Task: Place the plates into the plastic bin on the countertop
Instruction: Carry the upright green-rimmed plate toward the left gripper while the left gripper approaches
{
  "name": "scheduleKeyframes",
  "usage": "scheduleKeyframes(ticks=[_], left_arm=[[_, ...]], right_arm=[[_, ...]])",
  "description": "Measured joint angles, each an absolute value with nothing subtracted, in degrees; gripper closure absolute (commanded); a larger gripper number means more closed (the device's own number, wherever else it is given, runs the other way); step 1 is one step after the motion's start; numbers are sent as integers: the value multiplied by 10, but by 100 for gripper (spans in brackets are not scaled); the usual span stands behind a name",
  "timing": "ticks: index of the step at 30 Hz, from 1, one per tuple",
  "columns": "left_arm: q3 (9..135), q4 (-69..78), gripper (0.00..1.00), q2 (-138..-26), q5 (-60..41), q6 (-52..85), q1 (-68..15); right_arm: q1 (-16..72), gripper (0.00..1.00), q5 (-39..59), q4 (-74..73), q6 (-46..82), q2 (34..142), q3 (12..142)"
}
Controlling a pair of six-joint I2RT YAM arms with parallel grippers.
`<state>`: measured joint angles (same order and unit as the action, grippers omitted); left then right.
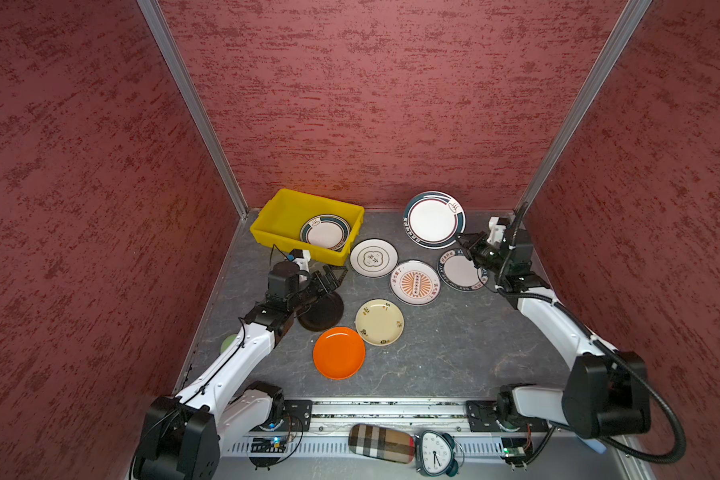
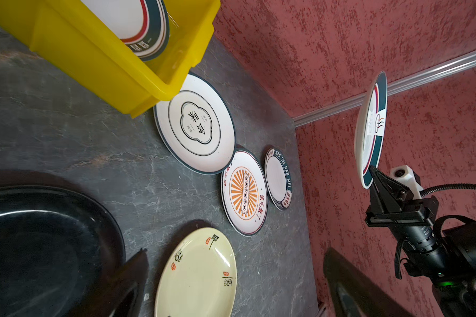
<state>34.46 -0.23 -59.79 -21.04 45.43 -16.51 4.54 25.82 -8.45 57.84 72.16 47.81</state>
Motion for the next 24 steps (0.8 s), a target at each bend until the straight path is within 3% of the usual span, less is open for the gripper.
scheduleKeyframes(ticks=[12, 24], left_arm=[[372, 77, 1, -688, -150, 452, -255], [433, 173, 0, -811, -165, 452, -269]], right_arm=[[82, 100, 255, -43, 568, 631, 352], [102, 100, 270, -96, 573, 697, 331]])
